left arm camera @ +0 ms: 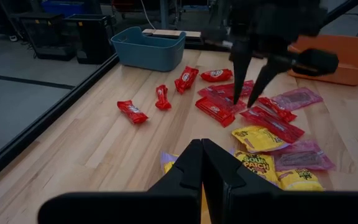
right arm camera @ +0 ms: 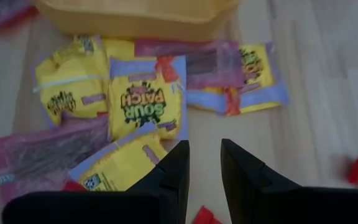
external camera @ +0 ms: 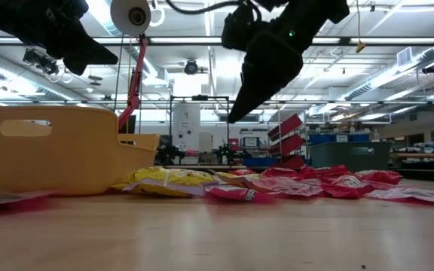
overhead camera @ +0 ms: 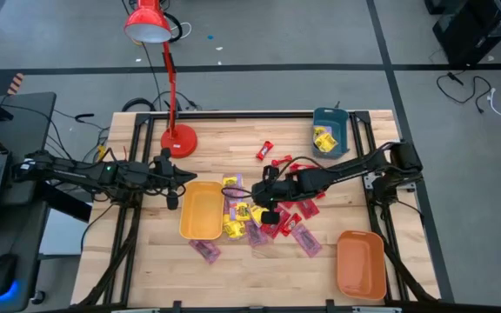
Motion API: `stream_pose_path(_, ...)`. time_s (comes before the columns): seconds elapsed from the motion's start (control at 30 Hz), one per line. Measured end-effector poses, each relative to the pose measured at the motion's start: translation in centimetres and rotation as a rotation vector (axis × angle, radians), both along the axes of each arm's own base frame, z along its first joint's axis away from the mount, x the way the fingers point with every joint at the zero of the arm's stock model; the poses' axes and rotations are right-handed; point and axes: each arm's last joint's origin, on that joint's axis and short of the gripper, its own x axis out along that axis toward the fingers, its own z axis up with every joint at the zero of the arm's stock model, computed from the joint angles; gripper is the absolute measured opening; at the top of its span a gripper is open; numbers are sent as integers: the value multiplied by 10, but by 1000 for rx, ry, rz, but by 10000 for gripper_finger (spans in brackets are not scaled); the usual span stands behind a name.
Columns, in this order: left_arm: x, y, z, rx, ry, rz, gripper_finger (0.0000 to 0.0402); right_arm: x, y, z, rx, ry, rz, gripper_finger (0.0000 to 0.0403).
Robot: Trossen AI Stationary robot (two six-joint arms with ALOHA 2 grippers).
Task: Sort candy
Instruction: Put the yellow candy pack into the blue bin
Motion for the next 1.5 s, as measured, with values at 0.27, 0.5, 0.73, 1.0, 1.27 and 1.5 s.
stream_pose_path(0.27,0,0,0,0,0,0,8,2,20,-20,18,60,65,90)
stream_pose_path(0.5,0,0,-1,5,7,-1,8,-2,47,-25,59,62,57,125)
stream_pose_path(0.73,0,0,-1,7,17,-2,8,-2,57,-43,16,90,6,159)
stream_pose_path(1.0,-1,0,-2,11,27,-4,8,-2,48,-58,-92,124,-99,165)
stream_pose_path(1.27,-1,0,-3,12,32,-4,8,-4,27,-59,-182,156,-218,162)
stream_pose_path(1.5,-1,0,-3,11,31,-4,8,-6,31,-52,-119,150,-190,158)
